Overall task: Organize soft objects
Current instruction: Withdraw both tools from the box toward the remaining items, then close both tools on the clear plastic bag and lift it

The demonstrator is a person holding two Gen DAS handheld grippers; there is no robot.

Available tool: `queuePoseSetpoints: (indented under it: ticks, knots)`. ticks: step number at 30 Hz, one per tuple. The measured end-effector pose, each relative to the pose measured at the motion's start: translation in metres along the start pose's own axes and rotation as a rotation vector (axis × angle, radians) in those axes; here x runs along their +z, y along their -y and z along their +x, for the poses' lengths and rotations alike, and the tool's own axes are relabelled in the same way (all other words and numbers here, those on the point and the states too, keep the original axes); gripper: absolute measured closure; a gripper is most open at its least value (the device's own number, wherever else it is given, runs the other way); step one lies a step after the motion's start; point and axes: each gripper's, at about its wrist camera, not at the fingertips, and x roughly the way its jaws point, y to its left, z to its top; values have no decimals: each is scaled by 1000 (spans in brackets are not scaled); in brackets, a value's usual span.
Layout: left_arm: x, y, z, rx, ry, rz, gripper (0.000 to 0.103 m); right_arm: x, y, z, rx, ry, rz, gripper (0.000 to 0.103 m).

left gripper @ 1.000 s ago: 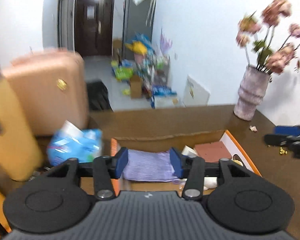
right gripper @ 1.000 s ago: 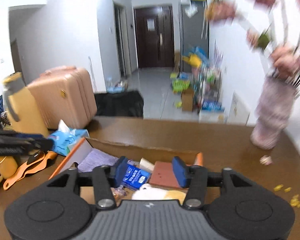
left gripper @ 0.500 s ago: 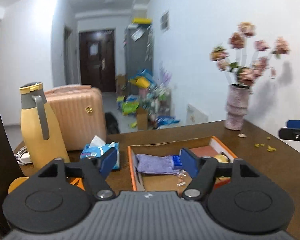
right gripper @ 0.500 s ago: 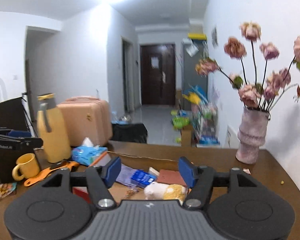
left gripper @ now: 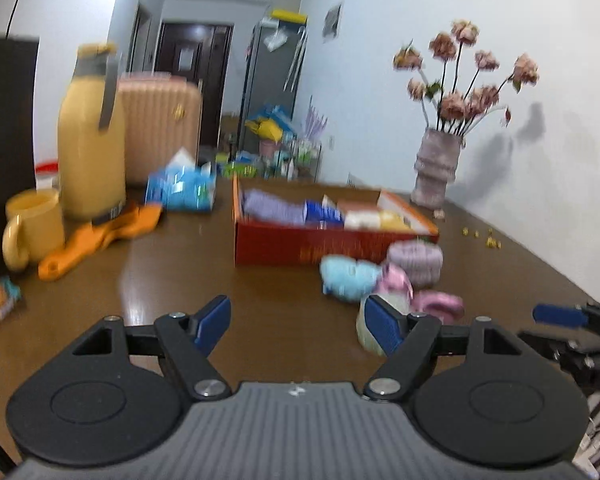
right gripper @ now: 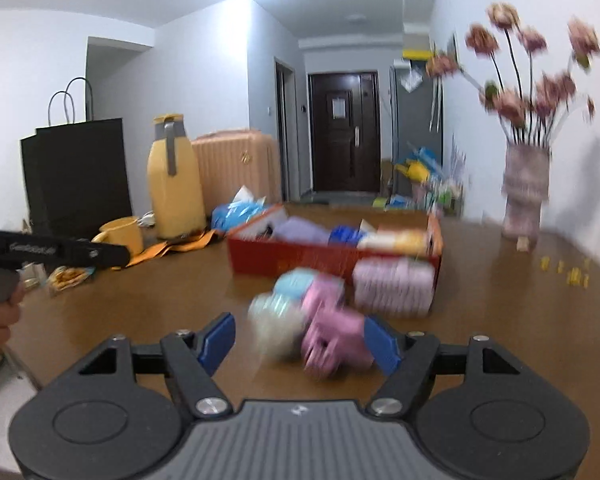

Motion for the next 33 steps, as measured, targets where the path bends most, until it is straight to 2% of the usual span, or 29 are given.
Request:
queuePoseSetpoints:
  ticks: [3, 8, 12, 13, 14, 16, 18, 19, 21, 22, 26, 30, 33]
  knots:
    - [-5, 0, 3, 16, -20, 21, 27, -15, 2, -6, 15, -27, 56, 32]
    - [-1, 8, 24, -23, -37, 14, 27, -10, 3, 3, 32, -18, 55, 33]
    - [2, 28, 63, -95, -96, 32, 29, -10, 0, 32, 67, -71, 65, 47]
    - [3, 34, 73, -112, -112, 35, 33, -10, -2, 39, 64, -92, 59, 50]
    - [6, 41, 83, -132, -123, 38, 37, -11, -2, 46, 60, -112, 54, 52]
    - [7, 52, 98, -180, -113, 54, 37, -12, 0, 56, 47, -137, 51, 54]
    - [8, 61, 117, -184, -118, 66, 38, -12, 7, 61, 27, -146, 67, 54]
    - [8, 63, 126, -167, -123, 64, 43, -12, 10, 62, 17, -148, 76, 54]
    - [5, 63, 140, -148, -140, 56, 64, -12, 17, 65, -4, -152, 94, 56]
    - [4, 60, 144, -150, -163, 48, 81, -11, 20, 66, -11, -152, 100, 57]
    - [-3, 25, 137, -208, -203, -67, 79, -8, 25, 67, -3, -117, 120, 63]
    - [-17, -19, 121, -101, -220, -154, 77, 0, 17, 77, 72, -65, 127, 63]
    - [-22, -32, 111, -109, -206, -179, 71, 6, 8, 98, 128, -82, 138, 63]
